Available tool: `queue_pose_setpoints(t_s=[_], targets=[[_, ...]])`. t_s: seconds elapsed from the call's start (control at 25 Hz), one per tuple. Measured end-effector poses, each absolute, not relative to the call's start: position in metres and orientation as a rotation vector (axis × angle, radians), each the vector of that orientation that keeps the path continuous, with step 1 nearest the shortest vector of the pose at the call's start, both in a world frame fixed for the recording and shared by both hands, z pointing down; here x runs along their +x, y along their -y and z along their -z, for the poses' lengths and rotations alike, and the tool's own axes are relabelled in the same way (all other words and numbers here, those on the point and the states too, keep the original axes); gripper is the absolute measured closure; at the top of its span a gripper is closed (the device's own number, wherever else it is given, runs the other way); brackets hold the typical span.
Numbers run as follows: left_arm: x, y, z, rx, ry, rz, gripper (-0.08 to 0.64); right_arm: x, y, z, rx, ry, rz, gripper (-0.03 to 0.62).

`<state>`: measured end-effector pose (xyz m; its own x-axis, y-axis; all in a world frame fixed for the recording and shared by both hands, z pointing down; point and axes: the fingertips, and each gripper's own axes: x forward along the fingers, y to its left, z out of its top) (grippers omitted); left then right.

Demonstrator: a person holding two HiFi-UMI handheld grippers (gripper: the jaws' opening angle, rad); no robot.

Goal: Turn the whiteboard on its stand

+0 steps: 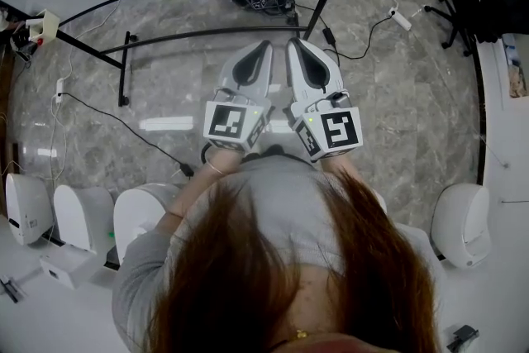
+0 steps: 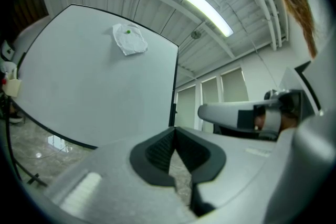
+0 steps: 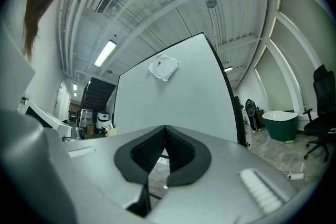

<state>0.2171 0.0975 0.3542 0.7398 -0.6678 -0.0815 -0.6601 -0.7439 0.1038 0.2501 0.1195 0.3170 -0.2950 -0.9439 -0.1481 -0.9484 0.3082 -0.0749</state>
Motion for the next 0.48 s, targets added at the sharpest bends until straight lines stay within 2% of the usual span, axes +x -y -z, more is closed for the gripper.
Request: queue_pose_setpoints(t_s=[0.48], targets=[[0.2152,-0.0957,-0.3517,2.866,1.114,0.185,0.557,0.2444,-0.1177,-0.3157,-1.748,-2.421,-0.027,0.586]])
